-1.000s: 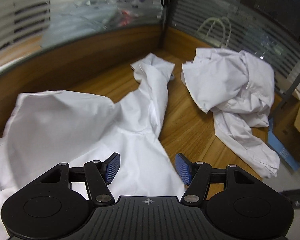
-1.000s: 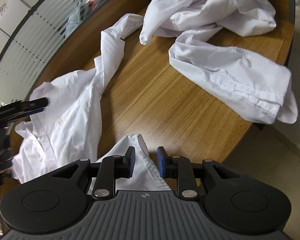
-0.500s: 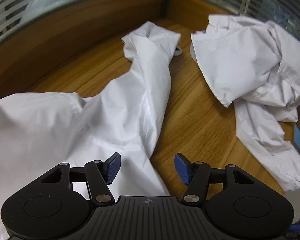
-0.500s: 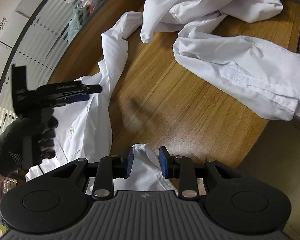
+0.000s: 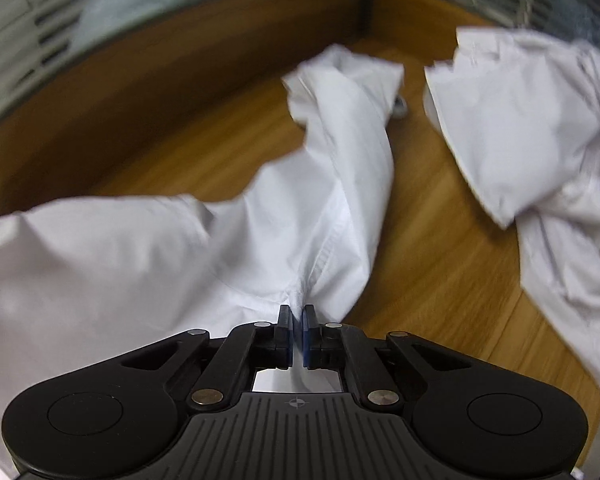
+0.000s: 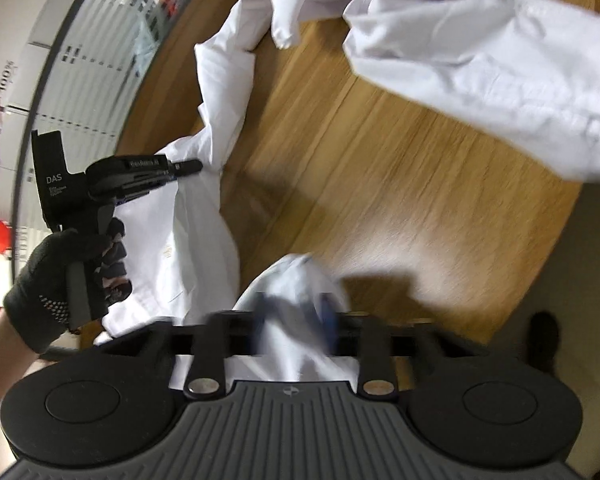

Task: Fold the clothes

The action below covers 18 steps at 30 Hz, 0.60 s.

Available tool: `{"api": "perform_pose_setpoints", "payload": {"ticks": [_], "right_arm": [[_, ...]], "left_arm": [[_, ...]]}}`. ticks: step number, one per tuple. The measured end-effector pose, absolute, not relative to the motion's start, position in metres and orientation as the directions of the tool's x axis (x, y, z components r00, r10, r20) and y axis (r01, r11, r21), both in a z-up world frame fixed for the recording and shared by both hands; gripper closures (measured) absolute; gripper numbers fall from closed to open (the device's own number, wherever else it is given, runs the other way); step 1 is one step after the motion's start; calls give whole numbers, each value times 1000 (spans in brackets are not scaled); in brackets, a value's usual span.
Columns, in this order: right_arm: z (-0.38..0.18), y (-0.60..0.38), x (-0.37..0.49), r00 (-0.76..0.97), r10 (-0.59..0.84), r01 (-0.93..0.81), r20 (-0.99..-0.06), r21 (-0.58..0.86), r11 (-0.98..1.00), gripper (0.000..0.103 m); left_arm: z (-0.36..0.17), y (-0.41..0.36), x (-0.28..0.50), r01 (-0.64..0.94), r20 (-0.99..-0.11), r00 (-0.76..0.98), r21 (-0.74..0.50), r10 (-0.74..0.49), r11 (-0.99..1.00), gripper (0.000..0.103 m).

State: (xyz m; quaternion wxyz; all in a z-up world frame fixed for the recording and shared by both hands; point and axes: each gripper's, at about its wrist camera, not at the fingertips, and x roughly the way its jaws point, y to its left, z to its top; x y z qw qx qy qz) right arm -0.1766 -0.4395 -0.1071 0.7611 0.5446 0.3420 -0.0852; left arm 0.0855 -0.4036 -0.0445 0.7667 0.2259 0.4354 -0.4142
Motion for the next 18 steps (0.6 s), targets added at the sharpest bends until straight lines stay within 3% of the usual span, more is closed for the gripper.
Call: {"api": "perform_pose_setpoints", "payload": {"ticks": [6, 14, 18], "right_arm": [[-85, -431, -207, 825, 183, 464, -534, 826, 319, 102], [-24, -418, -263, 945, 54, 313, -323, 940, 136, 102], [8, -418, -268, 970, -27, 243, -242, 961, 129, 102]], "left_arm": [[8, -380, 124, 746, -761, 378, -87, -527, 660, 97], [61, -370, 176, 627, -671, 411, -284, -617, 725, 97], [63, -396, 176, 676, -667, 398, -251, -630, 693, 96]]}}
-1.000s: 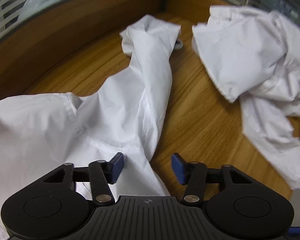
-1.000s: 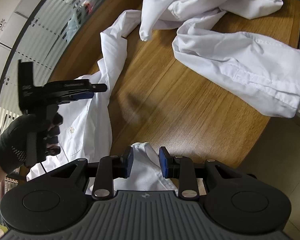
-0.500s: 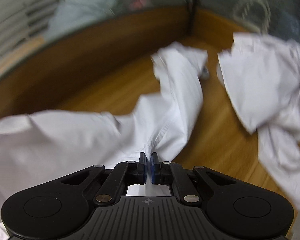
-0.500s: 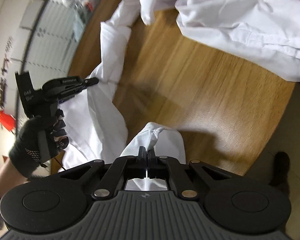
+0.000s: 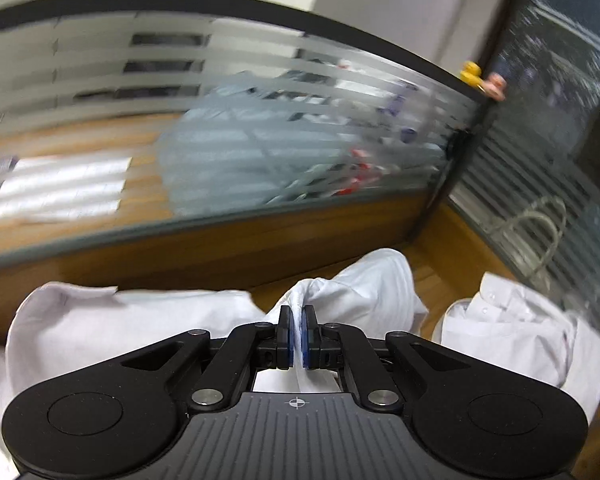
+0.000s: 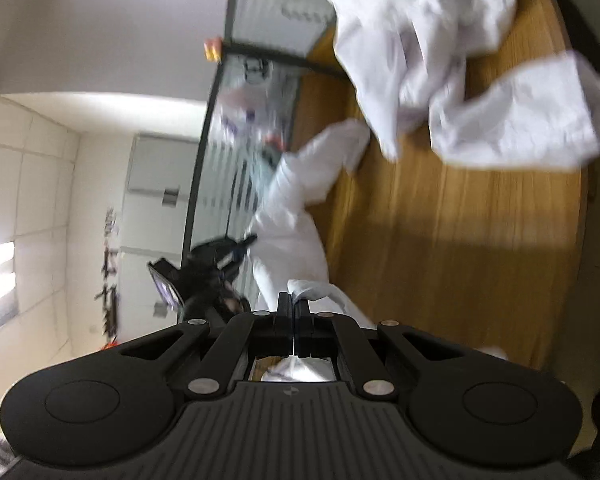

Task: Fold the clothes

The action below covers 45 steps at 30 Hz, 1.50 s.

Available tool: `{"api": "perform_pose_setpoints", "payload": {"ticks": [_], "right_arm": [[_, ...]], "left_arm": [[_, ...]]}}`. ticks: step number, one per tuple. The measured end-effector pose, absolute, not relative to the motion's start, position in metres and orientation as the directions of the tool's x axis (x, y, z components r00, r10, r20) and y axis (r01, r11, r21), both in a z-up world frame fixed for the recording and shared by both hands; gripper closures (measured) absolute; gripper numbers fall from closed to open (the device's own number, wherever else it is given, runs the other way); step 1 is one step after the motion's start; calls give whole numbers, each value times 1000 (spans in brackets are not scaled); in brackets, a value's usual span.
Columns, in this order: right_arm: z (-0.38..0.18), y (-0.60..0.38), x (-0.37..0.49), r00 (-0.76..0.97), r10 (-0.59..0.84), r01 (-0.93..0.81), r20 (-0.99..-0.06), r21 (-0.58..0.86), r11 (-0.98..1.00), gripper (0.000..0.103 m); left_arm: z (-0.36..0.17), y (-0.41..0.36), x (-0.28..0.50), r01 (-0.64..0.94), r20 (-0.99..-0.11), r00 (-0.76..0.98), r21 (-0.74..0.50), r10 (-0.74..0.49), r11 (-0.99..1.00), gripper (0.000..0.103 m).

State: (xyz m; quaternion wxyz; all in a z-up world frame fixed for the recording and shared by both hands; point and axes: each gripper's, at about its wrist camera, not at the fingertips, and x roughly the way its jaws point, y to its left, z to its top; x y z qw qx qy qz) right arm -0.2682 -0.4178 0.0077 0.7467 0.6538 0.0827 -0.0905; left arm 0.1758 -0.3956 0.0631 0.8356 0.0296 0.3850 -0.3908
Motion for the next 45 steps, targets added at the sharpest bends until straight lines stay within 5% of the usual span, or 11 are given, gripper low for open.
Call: {"api": "perform_pose_setpoints", "payload": {"ticks": [3, 6, 8, 10, 12, 27, 45], "right_arm": [[9, -431, -267, 945, -121, 317, -303, 940, 125, 102], [-3, -446, -269, 882, -200, 455, -426, 882, 126, 97], [-10, -453, -266, 824, -238, 556, -515, 816, 159, 95], [-17, -458, -264, 768, -275, 633, -578, 749, 194, 76], [-18, -458, -267, 733, -305, 676, -608, 700, 229, 70], [14, -431, -284, 729, -185, 644, -659, 568, 512, 68], [1, -274, -221, 695, 169, 198, -699, 411, 890, 68]], "left_arm": [[54, -416, 176, 700, -680, 358, -258, -640, 666, 82], [46, -429, 171, 719, -686, 323, -269, -652, 640, 37], [46, -428, 161, 747, -681, 312, -255, -662, 614, 37], [48, -426, 154, 773, -682, 284, -253, -674, 582, 37], [50, -420, 146, 800, -681, 258, -248, -686, 547, 37], [51, -294, 96, 896, -722, 202, -136, -661, 423, 34], [29, -136, 78, 838, -787, 279, -80, -550, 540, 32]]}}
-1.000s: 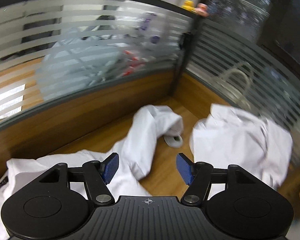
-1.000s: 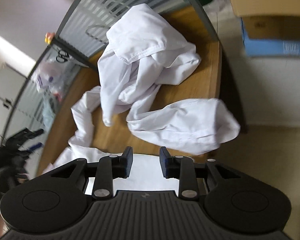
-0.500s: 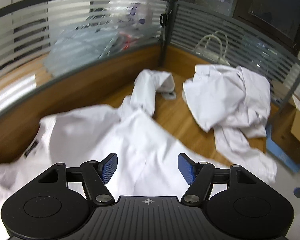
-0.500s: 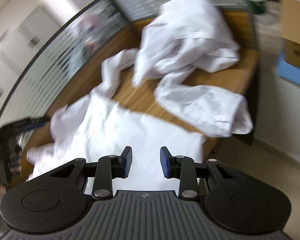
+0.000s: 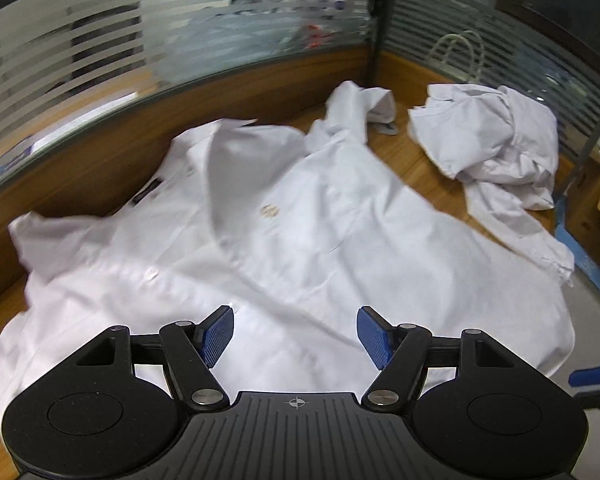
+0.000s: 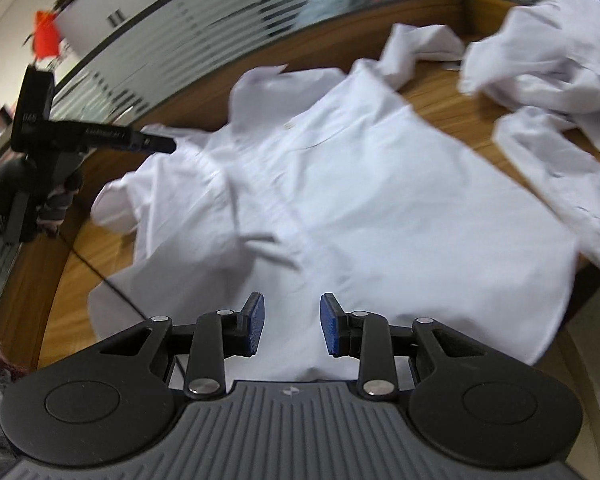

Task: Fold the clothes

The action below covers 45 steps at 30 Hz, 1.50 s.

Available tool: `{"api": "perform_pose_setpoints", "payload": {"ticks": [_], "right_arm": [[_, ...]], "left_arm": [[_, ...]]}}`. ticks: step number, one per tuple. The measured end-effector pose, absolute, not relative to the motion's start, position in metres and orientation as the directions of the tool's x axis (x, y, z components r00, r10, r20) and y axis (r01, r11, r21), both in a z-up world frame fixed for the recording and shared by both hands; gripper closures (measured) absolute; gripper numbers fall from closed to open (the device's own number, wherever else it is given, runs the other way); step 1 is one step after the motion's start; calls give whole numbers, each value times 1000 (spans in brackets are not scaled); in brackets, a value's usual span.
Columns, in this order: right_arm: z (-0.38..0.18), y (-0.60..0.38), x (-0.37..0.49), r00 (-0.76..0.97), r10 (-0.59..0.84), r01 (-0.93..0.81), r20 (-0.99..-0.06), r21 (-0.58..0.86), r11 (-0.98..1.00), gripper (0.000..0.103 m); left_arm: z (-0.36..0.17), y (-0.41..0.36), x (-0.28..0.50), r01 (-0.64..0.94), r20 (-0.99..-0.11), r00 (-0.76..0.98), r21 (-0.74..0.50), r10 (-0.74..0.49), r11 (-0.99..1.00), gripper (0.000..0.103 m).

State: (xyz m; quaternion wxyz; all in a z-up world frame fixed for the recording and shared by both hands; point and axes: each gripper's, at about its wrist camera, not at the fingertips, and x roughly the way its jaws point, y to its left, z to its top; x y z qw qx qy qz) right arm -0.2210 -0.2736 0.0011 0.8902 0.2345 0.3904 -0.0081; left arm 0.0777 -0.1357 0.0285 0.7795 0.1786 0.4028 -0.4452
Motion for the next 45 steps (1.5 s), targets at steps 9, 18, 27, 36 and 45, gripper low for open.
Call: {"api": "perform_pose_setpoints", "payload": {"ticks": [9, 18, 27, 36, 45], "right_arm": [[8, -212, -204, 681, 257, 89, -685, 426, 900, 68], [11, -147, -219, 703, 255, 145, -664, 485, 862, 60], [-4, -69, -242, 753, 108, 334, -649, 519, 787, 55], [-9, -27, -223, 721, 59, 389, -690, 475, 790, 53], [-5, -24, -220, 688, 156, 362, -709, 520, 774, 50]], "left_arm": [[46, -75, 103, 682, -779, 396, -105, -486, 724, 32], [26, -9, 143, 558, -798, 415, -156, -437, 815, 32], [-36, 45, 194, 232, -816, 378, -373, -437, 898, 33], [-44, 53, 201, 144, -728, 456, -507, -512, 850, 34], [-54, 54, 215, 234, -752, 408, -463, -518, 855, 34]]}}
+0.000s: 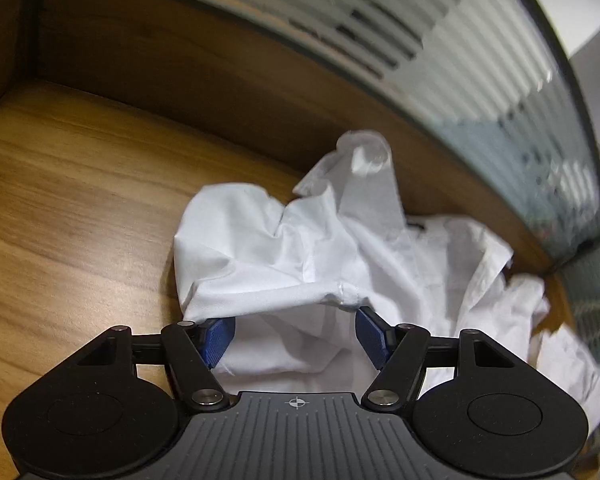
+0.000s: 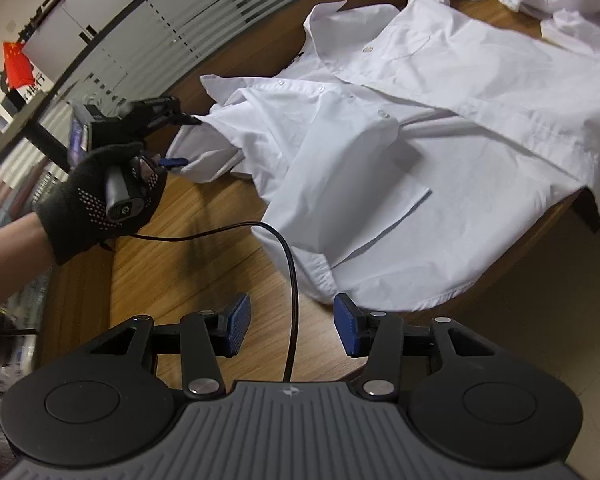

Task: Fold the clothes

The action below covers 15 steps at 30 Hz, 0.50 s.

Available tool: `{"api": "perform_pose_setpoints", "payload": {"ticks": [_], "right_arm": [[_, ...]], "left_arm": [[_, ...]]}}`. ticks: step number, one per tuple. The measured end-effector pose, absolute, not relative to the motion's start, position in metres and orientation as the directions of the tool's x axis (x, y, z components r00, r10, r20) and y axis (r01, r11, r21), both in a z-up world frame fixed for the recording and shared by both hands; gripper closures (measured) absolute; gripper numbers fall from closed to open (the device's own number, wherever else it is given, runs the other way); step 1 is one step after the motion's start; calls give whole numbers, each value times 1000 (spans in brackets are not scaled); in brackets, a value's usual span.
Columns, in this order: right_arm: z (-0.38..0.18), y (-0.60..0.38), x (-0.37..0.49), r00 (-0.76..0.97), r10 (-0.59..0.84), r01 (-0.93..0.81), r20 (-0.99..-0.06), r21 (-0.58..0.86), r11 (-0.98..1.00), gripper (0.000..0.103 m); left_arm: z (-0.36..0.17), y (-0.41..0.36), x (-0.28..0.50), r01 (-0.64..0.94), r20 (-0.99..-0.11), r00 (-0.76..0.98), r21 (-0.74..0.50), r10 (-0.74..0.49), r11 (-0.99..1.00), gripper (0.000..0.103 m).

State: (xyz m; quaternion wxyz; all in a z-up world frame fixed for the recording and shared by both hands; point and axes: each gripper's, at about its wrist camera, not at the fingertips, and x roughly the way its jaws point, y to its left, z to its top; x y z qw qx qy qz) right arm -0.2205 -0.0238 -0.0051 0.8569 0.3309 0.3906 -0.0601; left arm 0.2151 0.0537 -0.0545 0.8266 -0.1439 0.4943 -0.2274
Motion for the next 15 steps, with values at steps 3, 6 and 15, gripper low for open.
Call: {"api": "perform_pose_setpoints", "payload": {"ticks": [3, 6, 15], "right_arm": [[5, -24, -233, 712, 180, 352, -679, 567, 745, 44], [15, -22, -247, 731, 128, 373, -671, 549, 748, 34], [-18, -11, -230, 706, -49, 467, -707, 412, 782, 35]], "left_arm": [[-54, 52, 221, 302, -769, 404, -399, -495, 866, 34], [-55, 53, 222, 326, -770, 407, -380, -491, 866, 34], [-67, 68, 223, 182, -752, 377, -511, -540, 840, 34]]}}
